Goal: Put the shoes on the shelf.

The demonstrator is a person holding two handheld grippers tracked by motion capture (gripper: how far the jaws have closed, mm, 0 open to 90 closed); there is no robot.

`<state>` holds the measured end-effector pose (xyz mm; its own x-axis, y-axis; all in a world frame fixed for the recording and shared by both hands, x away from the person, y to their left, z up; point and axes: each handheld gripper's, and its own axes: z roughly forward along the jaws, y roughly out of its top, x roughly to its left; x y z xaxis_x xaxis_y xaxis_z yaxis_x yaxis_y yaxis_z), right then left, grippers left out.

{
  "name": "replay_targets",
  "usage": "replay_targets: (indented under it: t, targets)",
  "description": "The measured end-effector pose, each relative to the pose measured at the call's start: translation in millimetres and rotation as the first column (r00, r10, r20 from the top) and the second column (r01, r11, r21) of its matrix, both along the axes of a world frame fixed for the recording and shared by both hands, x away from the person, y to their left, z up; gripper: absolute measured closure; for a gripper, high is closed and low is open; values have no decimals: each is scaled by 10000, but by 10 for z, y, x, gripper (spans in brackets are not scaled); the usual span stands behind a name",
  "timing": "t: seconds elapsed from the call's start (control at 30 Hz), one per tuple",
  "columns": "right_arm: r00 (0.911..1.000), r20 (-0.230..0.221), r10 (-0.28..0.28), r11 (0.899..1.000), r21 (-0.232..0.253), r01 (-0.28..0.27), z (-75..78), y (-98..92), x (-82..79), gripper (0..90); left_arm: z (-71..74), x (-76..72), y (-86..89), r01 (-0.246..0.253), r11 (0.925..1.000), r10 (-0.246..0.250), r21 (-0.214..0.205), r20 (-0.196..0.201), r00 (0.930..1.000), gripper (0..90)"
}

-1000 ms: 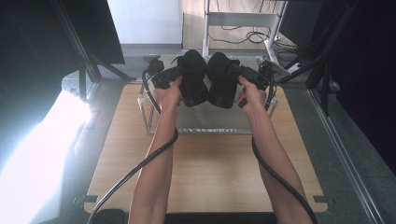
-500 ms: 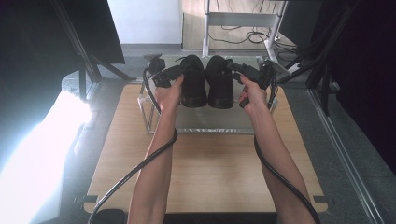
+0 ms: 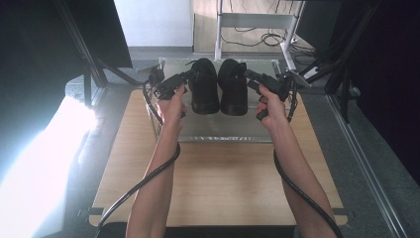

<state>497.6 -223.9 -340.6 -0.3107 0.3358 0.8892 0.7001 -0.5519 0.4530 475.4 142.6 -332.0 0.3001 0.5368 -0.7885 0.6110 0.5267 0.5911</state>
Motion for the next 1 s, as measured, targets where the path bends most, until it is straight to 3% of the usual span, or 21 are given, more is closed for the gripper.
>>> replay_targets:
  t: [0.43, 0.63, 0.8, 0.87, 1.0]
  targets:
    - [9981, 609, 71, 9998, 153, -81, -50, -151, -158, 279, -103, -206, 90, 307, 9995, -304, -19, 747, 9967, 259]
    - [9950, 999, 38, 9999, -164, -21, -72, -226, -258, 265, -121, -332, 97, 230, 9969, -310, 756, 1070, 9938, 229]
    - [9924, 1225, 151, 9990, -440, -98, -103, -246, -319, 265, -128, -424, 77, 217, 9930, -371, 1159, 1330, 9904, 210]
    - [9884, 1489, 301, 9979, -607, -213, -138, -255, -367, 265, -148, -482, 66, 218, 9919, -406, 1253, 1496, 9879, 203]
    - [9863, 1609, 368, 9973, -693, -259, -167, -265, -412, 265, -182, -547, 67, 207, 9915, -416, 1281, 1626, 9858, 195]
